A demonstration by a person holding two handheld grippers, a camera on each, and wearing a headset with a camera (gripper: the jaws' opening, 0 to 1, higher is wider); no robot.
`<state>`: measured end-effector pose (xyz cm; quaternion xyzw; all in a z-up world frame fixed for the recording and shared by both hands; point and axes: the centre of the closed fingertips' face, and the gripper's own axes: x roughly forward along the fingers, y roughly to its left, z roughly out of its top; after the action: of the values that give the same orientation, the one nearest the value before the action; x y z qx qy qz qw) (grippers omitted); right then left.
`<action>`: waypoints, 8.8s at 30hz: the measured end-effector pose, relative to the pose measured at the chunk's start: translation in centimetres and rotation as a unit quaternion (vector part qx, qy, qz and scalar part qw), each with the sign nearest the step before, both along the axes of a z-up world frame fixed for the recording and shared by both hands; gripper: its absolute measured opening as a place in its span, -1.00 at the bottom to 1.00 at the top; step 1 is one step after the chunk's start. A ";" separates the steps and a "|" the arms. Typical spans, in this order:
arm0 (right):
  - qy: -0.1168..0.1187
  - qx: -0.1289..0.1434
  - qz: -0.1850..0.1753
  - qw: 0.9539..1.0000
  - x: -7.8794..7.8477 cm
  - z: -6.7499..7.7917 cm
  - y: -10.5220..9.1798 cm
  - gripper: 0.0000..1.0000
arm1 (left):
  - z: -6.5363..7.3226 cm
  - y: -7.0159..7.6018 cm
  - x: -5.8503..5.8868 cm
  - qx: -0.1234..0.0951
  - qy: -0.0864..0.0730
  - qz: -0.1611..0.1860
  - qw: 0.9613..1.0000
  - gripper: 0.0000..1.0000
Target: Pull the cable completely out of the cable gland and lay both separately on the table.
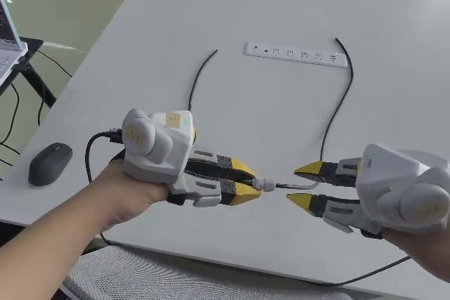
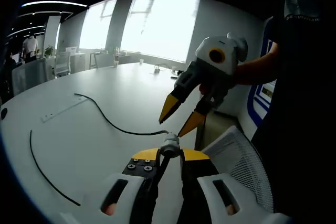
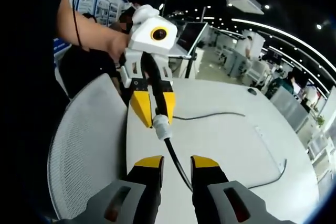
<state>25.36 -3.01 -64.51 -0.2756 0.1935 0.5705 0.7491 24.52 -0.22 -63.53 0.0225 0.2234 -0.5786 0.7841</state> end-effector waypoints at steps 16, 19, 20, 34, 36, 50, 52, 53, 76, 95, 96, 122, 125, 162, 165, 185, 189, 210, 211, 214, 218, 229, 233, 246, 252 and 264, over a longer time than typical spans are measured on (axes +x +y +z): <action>-0.042 -0.015 0.016 0.999 -0.2 0.2 1.4 -0.85 | 0.2 -0.5 -0.3 0.008 -0.004 -0.005 1.000 -0.69; -0.047 -0.023 0.023 0.998 -0.4 -0.1 1.4 -0.91 | 0.1 -0.5 -0.2 0.008 -0.003 -0.004 1.000 -0.69; -0.048 -0.025 0.023 0.998 -0.4 -0.2 1.4 -0.92 | 0.1 -0.6 -0.2 0.008 -0.004 -0.005 1.000 -0.69; -0.048 -0.031 0.016 0.998 -0.5 -0.6 1.1 -1.00 | -0.1 -0.9 -0.3 0.013 -0.008 -0.008 1.000 -0.70; -0.047 -0.031 0.016 0.998 -0.5 -0.6 1.1 -1.00 | -0.1 -1.0 -0.3 0.013 -0.008 -0.008 1.000 -0.70; -0.051 -0.031 0.005 0.998 -0.1 -0.7 1.1 -1.00 | 0.1 -1.0 -0.1 0.014 -0.018 -0.005 1.000 -0.70; -0.055 -0.032 0.005 0.998 0.0 -0.7 1.0 -1.00 | 0.1 -1.0 0.0 0.014 -0.019 -0.003 1.000 -0.70; -0.057 -0.033 0.006 0.998 0.0 -0.7 1.0 -1.00 | 0.1 -1.0 0.0 0.014 -0.020 -0.002 1.000 -0.70; -0.039 -0.041 -0.054 0.997 1.8 -1.8 -1.3 -1.00 | 0.1 -0.3 1.2 0.007 -0.021 0.015 1.000 -0.70; 0.043 -0.008 -0.215 0.976 3.4 -4.5 -4.4 -1.00 | -0.1 -0.9 1.5 0.004 -0.025 0.032 0.999 -0.70; 0.048 -0.006 -0.222 0.974 3.4 -4.6 -4.5 -1.00 | 0.0 -0.9 1.5 0.004 -0.026 0.033 0.999 -0.70; 0.091 0.001 -0.274 0.957 3.1 -6.6 -6.0 -0.99 | -0.7 0.1 1.7 0.019 -0.037 0.048 0.998 -0.70; 0.089 0.003 -0.273 0.958 3.1 -6.4 -6.3 -0.98 | -0.7 0.1 1.7 0.018 -0.036 0.048 0.998 -0.70; -0.072 -0.064 -0.092 0.991 1.2 -0.8 0.3 -0.95 | -1.4 -0.7 1.3 0.033 -0.024 0.031 0.999 -0.69; -0.060 -0.058 -0.095 0.992 1.1 -1.0 0.4 -0.97 | -1.4 -0.6 1.2 0.033 -0.022 0.032 0.999 -0.70; 0.000 -0.009 -0.136 0.991 0.6 -1.3 -0.2 -1.00 | -0.8 -1.1 0.7 0.016 -0.019 0.032 0.999 -0.71; 0.007 -0.002 -0.145 0.989 0.7 -1.3 -0.2 -1.00 | -0.8 -1.1 0.8 0.015 -0.018 0.033 0.999 -0.71; 0.049 0.002 -0.211 0.976 1.9 -3.3 -2.5 -1.00 | -0.5 -0.3 0.7 0.011 -0.019 0.042 0.999 -0.71; 0.051 0.002 -0.215 0.975 1.9 -3.4 -2.6 -1.00 | -0.5 -0.3 0.7 0.010 -0.019 0.042 0.999 -0.71; 0.062 0.002 -0.231 0.971 2.1 -4.0 -3.2 -1.00 | -0.5 -0.4 0.7 0.010 -0.021 0.041 0.999 -0.71; 0.090 0.011 -0.266 0.960 2.3 -4.7 -4.0 -1.00 | -0.6 -0.5 0.7 0.009 -0.022 0.041 0.999 -0.71; 0.158 0.025 -0.325 0.932 2.1 -7.2 -5.6 -1.00 | -0.7 -0.5 0.4 0.010 -0.023 0.040 0.999 -0.71; 0.177 0.024 -0.341 0.923 1.9 -8.0 -6.1 -1.00 | -0.5 -0.5 0.1 0.010 -0.024 0.039 0.999 -0.71; 0.144 0.020 -0.323 0.935 1.7 -7.9 -6.6 -0.99 | -0.7 -0.3 0.2 0.014 -0.020 0.046 0.999 -0.70; 0.116 0.013 -0.302 0.946 1.6 -7.2 -6.9 -0.97 | -0.9 -0.1 0.5 0.017 -0.020 0.047 0.999 -0.70; 0.067 0.012 -0.265 0.962 1.9 -4.1 -6.4 -0.69 | -1.0 -0.2 1.0 0.018 -0.019 0.049 0.998 -0.70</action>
<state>27.28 -9.44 -68.58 -0.1664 0.3028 0.3708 0.8621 25.52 -0.43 -64.53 0.0371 0.2195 -0.5348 0.8152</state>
